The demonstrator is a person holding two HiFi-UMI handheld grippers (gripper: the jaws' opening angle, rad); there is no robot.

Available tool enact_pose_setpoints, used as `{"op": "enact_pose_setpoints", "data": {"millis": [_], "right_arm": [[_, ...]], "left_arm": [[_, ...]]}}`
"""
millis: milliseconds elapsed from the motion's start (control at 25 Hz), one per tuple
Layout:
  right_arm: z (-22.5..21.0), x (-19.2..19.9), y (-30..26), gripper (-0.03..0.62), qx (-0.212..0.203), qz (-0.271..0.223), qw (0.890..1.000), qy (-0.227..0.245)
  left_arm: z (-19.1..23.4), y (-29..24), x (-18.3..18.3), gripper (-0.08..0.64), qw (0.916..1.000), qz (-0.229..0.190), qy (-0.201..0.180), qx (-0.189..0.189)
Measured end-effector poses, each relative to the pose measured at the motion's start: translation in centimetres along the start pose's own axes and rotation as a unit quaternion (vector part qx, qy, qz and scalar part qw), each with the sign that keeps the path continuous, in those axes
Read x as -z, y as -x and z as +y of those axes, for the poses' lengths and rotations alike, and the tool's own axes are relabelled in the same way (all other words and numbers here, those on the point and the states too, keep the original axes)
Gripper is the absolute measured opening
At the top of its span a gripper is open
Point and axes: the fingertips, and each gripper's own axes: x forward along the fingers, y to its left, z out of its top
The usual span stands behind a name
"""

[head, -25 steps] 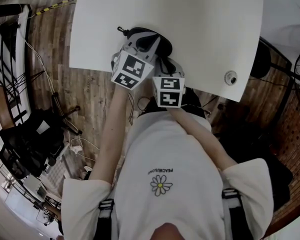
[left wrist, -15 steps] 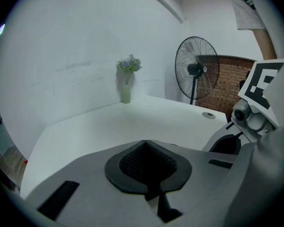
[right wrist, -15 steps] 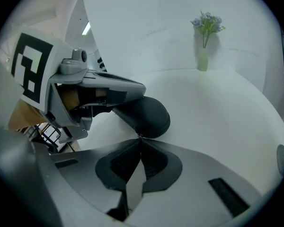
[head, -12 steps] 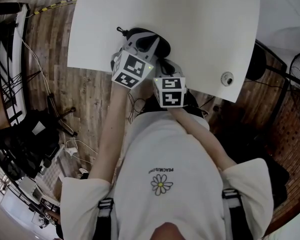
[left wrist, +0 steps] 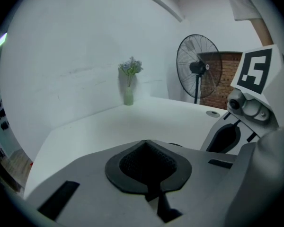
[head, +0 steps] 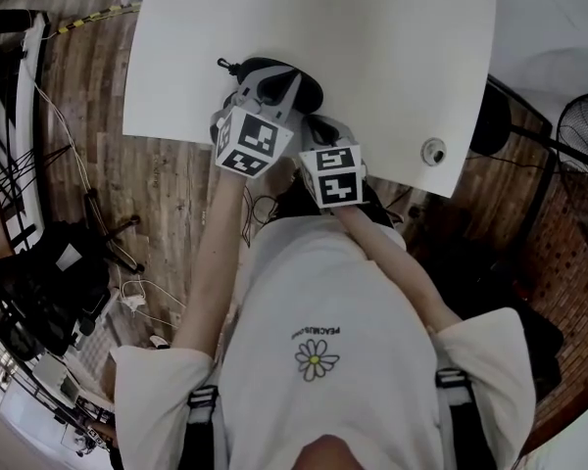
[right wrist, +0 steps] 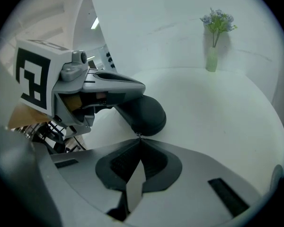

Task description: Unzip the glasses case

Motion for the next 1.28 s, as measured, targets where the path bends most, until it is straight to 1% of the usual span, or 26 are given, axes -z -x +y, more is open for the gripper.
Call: {"op": "enact_pose_setpoints", "data": {"millis": [120, 200, 320, 400, 440, 480, 520, 600, 680, 800, 840, 880, 920, 960, 1000, 1040, 1120, 1160, 1200, 1240, 1280], "right_arm": [[-2.7, 0.2, 0.4, 0.006, 0.021, 0.002, 0.999, 0.026], [-3.8, -0.1, 0.6, 0.006, 0.02, 0.004, 0.998, 0.056], [-4.5, -0.9, 0.0, 0.006, -0.008, 0.019, 0.993, 0.117], [-5.1, -1.6, -0.6, 0.008, -0.039, 0.04, 0.985, 0.166], [-5.4, -1.9, -0.8, 0.008, -0.055, 0.052, 0.978, 0.193], [-5.6, -2.2, -1.1, 0.008, -0.071, 0.064, 0.97, 0.224], [-5.6, -2.5, -1.4, 0.008, -0.085, 0.073, 0.959, 0.26], [-5.6, -3.1, -2.2, 0.008, -0.11, 0.085, 0.931, 0.337], [-5.3, -3.9, -3.0, 0.008, -0.132, 0.09, 0.901, 0.403], [-4.7, -5.3, -4.2, 0.008, -0.16, 0.093, 0.863, 0.471], [-4.4, -5.6, -4.6, 0.008, -0.167, 0.092, 0.852, 0.487], [-4.2, -6.0, -4.9, 0.008, -0.172, 0.091, 0.844, 0.499], [-4.0, -6.3, -5.2, 0.008, -0.175, 0.09, 0.839, 0.508], [-3.8, -6.6, -5.5, 0.008, -0.177, 0.088, 0.835, 0.513], [-3.7, -6.8, -5.7, 0.008, -0.179, 0.087, 0.835, 0.513], [-3.6, -6.9, -5.9, 0.008, -0.18, 0.085, 0.836, 0.511], [-3.7, -7.1, -5.9, 0.008, -0.176, 0.077, 0.843, 0.503], [-4.0, -7.3, -5.8, 0.008, -0.166, 0.07, 0.848, 0.499], [-4.5, -7.7, -5.6, 0.008, -0.15, 0.062, 0.856, 0.491], [-5.1, -8.2, -5.3, 0.008, -0.131, 0.055, 0.867, 0.478], [-5.9, -8.6, -5.0, 0.008, -0.111, 0.049, 0.881, 0.457]], "left_arm": [[0.0, 0.2, 0.3, 0.012, 0.9999, -0.015, 0.008, -0.004], [-0.1, 0.3, 0.2, 0.012, 0.9998, -0.019, 0.01, -0.005], [-0.3, 0.1, 0.2, 0.012, 0.9998, -0.015, 0.013, -0.002], [-0.3, 0.0, 0.1, 0.012, 0.9997, -0.015, 0.019, -0.003], [-0.4, 0.0, 0.1, 0.012, 0.9996, -0.016, 0.023, -0.006], [-0.5, -0.1, 0.2, 0.012, 0.9994, -0.017, 0.029, -0.009], [-0.6, -0.1, 0.2, 0.012, 0.9992, -0.017, 0.035, -0.013], [-0.8, -0.2, 0.3, 0.012, 0.9986, -0.019, 0.046, -0.015], [-0.7, -0.2, 0.2, 0.012, 0.9982, -0.024, 0.054, -0.012], [-0.6, -0.3, 0.0, 0.012, 0.9978, -0.022, 0.061, -0.014], [-0.6, -0.3, 0.0, 0.012, 0.9976, -0.02, 0.064, -0.015], [-0.6, -0.4, -0.1, 0.012, 0.9973, -0.02, 0.068, -0.017], [-0.5, -0.5, -0.2, 0.012, 0.997, -0.021, 0.073, -0.019], [-0.4, -0.6, -0.2, 0.012, 0.9966, -0.02, 0.077, -0.021], [-0.3, -0.6, -0.2, 0.012, 0.9964, -0.016, 0.08, -0.023], [-0.2, -0.7, -0.1, 0.012, 0.9962, -0.011, 0.083, -0.025], [0.2, -0.8, 0.0, 0.012, 0.9958, -0.003, 0.089, -0.022], [0.5, -0.9, -0.1, 0.012, 0.9956, -0.002, 0.092, -0.02], [0.8, -0.8, -0.3, 0.012, 0.9955, 0.001, 0.092, -0.022], [1.2, -0.7, -0.5, 0.012, 0.9955, 0.005, 0.09, -0.027], [1.6, -0.6, -0.8, 0.012, 0.9954, 0.007, 0.089, -0.034]]}}
